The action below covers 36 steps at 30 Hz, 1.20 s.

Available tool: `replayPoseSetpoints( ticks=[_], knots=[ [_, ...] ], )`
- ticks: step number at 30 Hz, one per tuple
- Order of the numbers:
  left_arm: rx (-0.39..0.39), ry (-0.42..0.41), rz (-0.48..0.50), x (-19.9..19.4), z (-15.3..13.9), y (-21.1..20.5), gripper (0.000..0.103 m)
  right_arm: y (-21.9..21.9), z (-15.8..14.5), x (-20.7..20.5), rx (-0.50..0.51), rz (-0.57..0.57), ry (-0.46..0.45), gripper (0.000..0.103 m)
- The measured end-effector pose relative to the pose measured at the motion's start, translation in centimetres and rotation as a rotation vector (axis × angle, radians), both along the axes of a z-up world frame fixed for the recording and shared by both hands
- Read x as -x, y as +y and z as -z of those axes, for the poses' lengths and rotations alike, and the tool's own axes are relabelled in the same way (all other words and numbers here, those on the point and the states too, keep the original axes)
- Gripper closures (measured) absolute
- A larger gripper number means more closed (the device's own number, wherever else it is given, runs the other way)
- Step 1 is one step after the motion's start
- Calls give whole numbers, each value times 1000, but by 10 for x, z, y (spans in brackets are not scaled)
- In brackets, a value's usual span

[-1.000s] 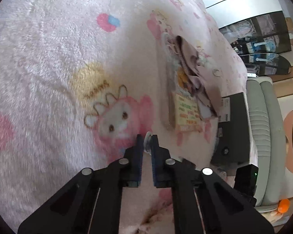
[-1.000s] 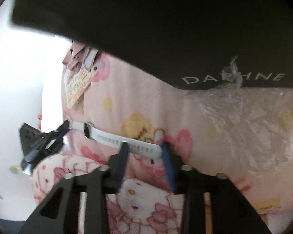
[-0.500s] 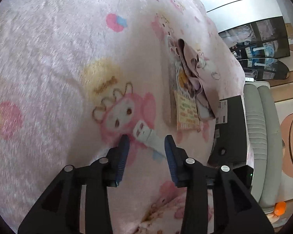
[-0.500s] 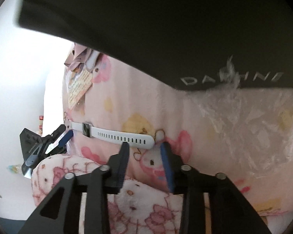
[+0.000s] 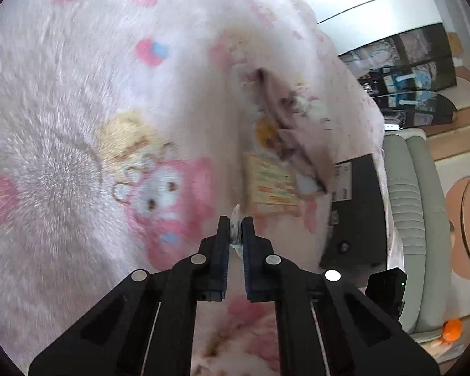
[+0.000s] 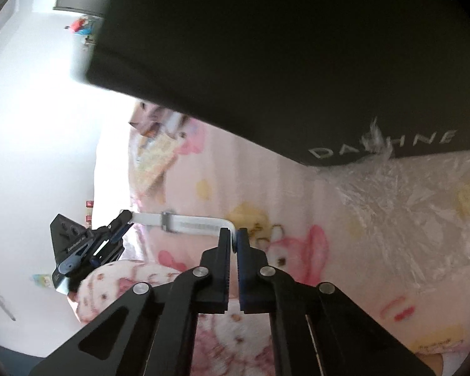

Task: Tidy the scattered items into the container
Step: 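Carry the smartwatch into the black box and open the right gripper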

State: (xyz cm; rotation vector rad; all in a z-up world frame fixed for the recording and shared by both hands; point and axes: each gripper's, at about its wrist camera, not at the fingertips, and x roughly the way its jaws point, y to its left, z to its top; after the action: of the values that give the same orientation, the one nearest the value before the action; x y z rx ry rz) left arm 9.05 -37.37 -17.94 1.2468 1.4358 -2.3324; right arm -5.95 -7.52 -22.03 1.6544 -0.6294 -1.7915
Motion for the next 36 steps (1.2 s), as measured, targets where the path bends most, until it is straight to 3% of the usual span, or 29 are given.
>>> replayPoseSetpoints(
  ticks=[11, 15, 19, 23, 25, 28, 32, 34, 36],
  knots=[
    [161, 166, 198, 35, -124, 88, 97, 55, -93, 22, 80, 7, 210, 101],
    [198, 265, 296, 72, -171, 140, 97, 85, -133, 35, 90, 21, 290, 101],
    [227, 325, 373, 120, -201, 185, 97, 151, -178, 70, 17, 65, 408, 101],
    [187, 276, 430, 182, -179, 226, 97, 189, -181, 107, -105, 107, 417, 101],
    [203, 201, 460, 208, -158, 247, 97, 197, -158, 124, -217, 117, 414, 101],
    [206, 95, 515, 233, -124, 272, 97, 214, -133, 135, -267, 136, 356, 101],
    [310, -2, 522, 239, -99, 285, 96, 233, -117, 140, -339, 159, 290, 101],
    [332, -39, 514, 236, -98, 283, 89, 223, -108, 147, -397, 145, 278, 100],
    [339, -43, 525, 228, -106, 278, 70, 224, -112, 147, -390, 160, 296, 99]
  ],
)
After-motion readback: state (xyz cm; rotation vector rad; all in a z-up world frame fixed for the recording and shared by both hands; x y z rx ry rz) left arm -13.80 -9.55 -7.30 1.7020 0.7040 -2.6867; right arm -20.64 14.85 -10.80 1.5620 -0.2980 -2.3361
